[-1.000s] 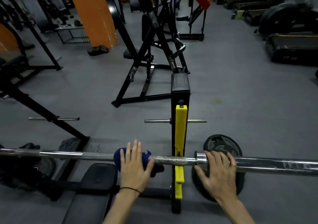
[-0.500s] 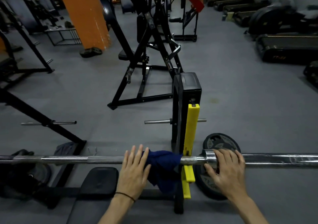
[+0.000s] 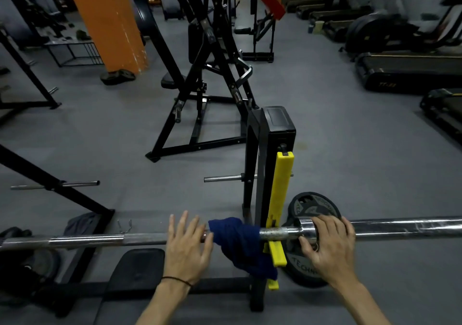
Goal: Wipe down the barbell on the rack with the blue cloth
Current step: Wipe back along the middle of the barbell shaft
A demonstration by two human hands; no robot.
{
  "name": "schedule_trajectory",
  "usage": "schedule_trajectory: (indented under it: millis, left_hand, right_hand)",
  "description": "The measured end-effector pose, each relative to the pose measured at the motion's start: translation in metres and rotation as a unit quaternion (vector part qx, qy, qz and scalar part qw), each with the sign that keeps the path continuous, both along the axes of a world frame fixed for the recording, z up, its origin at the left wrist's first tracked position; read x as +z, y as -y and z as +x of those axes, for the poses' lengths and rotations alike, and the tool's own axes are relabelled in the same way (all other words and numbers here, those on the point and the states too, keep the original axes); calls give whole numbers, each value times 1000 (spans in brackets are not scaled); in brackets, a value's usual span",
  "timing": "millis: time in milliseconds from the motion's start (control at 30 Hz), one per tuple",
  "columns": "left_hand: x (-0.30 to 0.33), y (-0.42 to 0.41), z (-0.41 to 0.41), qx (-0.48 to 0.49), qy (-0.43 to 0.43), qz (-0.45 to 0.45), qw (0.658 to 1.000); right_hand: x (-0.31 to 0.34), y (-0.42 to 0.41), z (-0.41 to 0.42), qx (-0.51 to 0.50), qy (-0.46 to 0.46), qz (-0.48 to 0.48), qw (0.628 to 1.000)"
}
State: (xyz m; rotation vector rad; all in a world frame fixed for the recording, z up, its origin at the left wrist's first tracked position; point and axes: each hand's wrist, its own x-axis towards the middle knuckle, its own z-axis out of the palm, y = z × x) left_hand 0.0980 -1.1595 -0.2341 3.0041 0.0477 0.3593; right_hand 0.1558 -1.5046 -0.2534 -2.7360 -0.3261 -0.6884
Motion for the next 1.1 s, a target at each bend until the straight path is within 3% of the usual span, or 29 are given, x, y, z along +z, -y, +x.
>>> schedule_trajectory:
  millis: [133, 233, 300, 433, 533, 700, 800, 933, 1000, 1100]
  left_hand:
    - [8, 64, 20, -43, 72, -27, 996]
    - [1, 116, 18, -98, 27, -27, 994]
    - [-7, 108, 13, -91, -15, -9, 996]
    - [-18, 45, 8, -38, 40, 20, 998]
    - [-11, 56, 11, 36, 29, -14, 999]
    - [-6, 144, 21, -69, 9, -37, 997]
    - [-14, 88, 12, -84, 14, -70, 994]
    - [-22, 11, 0, 27, 52, -35, 998]
    - [-20, 34, 9, 65, 28, -66, 995]
    - [-18, 106, 21, -36, 43, -68, 996]
  right_hand:
    - [-1, -1, 0, -1, -3, 2, 1000]
    - [-1, 2, -1, 2, -11, -3, 1000]
    - [-1, 2, 0, 7, -8, -3, 1000]
    - [-1, 2, 1, 3, -4, 0, 1000]
    - [-3, -2, 0, -5, 3, 1, 1000]
    - [-2, 2, -1, 1, -2, -5, 1000]
    - [-2, 5, -2, 2, 1, -2, 1000]
    - [-2, -2, 0, -11, -1, 10, 1000]
    - [-2, -6, -1, -20, -5, 17, 1000]
    - [-1, -3, -1, -19, -13, 10, 1000]
